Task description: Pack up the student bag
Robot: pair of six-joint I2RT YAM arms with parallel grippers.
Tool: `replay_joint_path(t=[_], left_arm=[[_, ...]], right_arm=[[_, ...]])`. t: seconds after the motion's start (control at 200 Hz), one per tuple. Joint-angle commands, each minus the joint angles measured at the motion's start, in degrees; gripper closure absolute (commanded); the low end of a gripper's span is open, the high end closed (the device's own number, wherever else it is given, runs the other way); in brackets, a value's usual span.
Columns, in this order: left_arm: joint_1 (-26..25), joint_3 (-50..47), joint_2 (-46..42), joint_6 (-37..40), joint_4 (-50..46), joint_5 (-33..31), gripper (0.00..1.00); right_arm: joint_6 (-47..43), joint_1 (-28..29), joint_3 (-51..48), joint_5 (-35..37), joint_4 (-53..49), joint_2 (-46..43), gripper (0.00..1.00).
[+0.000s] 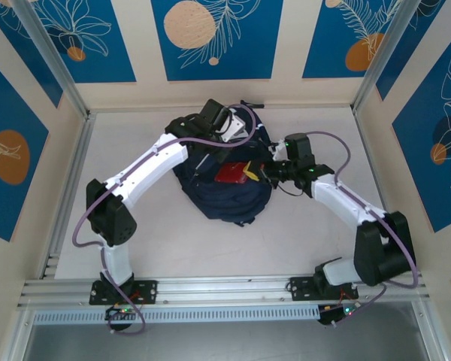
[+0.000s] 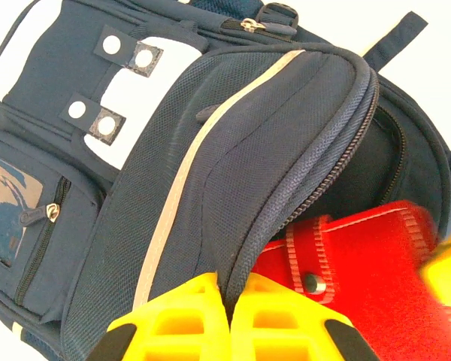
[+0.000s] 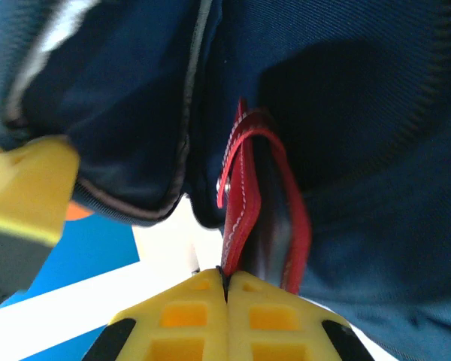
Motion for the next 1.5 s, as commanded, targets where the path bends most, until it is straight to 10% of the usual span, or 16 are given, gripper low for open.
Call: replay_joint_path(t=[0.0, 0.25, 0.43, 0.555, 1.49], left_arm=[[-0.1, 1.1, -4.3, -2.5, 6.3, 1.4, 0.98], [-0.1, 1.1, -4.2, -3.7, 5.8, 0.2, 0.98], [0.0, 1.0, -4.1, -4.3, 5.1, -1.1, 0.98], [0.1, 0.9, -3.8, -4.6, 4.9, -1.3, 0.98], [0.1, -0.8, -4.8, -6.1, 5.0, 2.2, 0.99]], right_arm=[[4.4, 2.6, 2.6, 3.6, 8.0, 4.5, 1.0], [3.7, 4.9, 9.5, 5.9, 10.8, 14.6, 0.97], [2.2, 4.5, 8.9, 6.2, 8.6, 12.9, 0.63], [-0.9, 4.6, 7.6, 8.6, 1.4, 8.1, 0.6], [0.6, 9.6, 16.1, 23.6, -8.8, 15.0, 0.93]])
